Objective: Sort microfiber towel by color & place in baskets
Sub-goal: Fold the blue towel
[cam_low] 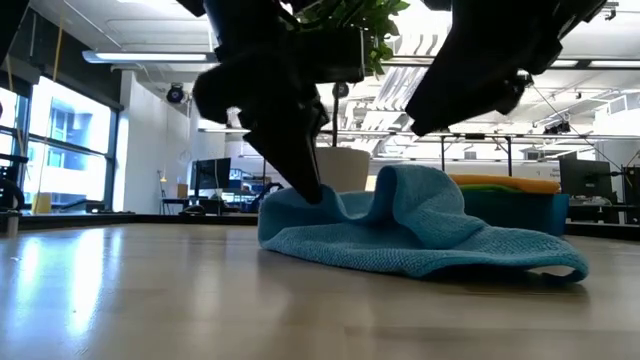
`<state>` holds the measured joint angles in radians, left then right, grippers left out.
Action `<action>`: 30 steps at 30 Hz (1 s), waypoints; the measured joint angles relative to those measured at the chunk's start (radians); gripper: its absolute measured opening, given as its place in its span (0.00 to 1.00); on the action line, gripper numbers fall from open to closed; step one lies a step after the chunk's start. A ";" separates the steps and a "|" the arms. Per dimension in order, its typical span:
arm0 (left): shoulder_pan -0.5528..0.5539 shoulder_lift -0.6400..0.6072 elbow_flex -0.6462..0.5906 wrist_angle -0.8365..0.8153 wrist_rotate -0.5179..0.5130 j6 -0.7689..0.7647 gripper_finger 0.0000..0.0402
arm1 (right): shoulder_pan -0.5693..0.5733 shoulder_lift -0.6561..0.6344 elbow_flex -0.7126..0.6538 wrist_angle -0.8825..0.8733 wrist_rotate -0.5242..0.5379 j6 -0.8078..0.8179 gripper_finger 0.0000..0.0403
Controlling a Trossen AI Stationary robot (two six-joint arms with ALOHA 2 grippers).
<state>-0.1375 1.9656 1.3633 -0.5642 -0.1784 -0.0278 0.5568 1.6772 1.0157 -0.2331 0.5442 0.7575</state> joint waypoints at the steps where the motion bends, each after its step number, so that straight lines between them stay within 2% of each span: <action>1: 0.000 0.000 0.003 -0.002 0.015 -0.039 0.01 | 0.000 0.000 0.000 0.008 0.001 -0.029 0.39; 4: 0.001 0.000 0.043 -0.024 0.051 -0.143 0.01 | 0.000 0.000 0.000 0.030 0.001 -0.098 0.39; 8: 0.001 0.000 0.121 -0.030 0.083 -0.178 0.00 | 0.000 -0.001 0.000 0.041 0.002 -0.138 0.39; 16: 0.005 0.000 0.241 -0.039 0.109 -0.050 0.00 | 0.000 -0.001 0.000 0.065 0.060 -0.225 0.39; 20: 0.014 0.000 0.261 -0.049 0.155 -0.047 0.00 | 0.000 -0.001 0.000 0.088 0.070 -0.205 0.39; 24: 0.021 0.000 0.278 -0.071 0.210 -0.051 0.00 | 0.000 -0.001 0.000 0.060 0.129 -0.173 0.39; 30: 0.023 0.000 0.339 -0.207 0.199 -0.066 0.00 | 0.003 -0.001 0.000 -0.039 0.141 -0.129 0.38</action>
<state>-0.1142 1.9652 1.7021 -0.7709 0.0204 -0.0937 0.5593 1.6760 1.0157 -0.2726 0.6857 0.6288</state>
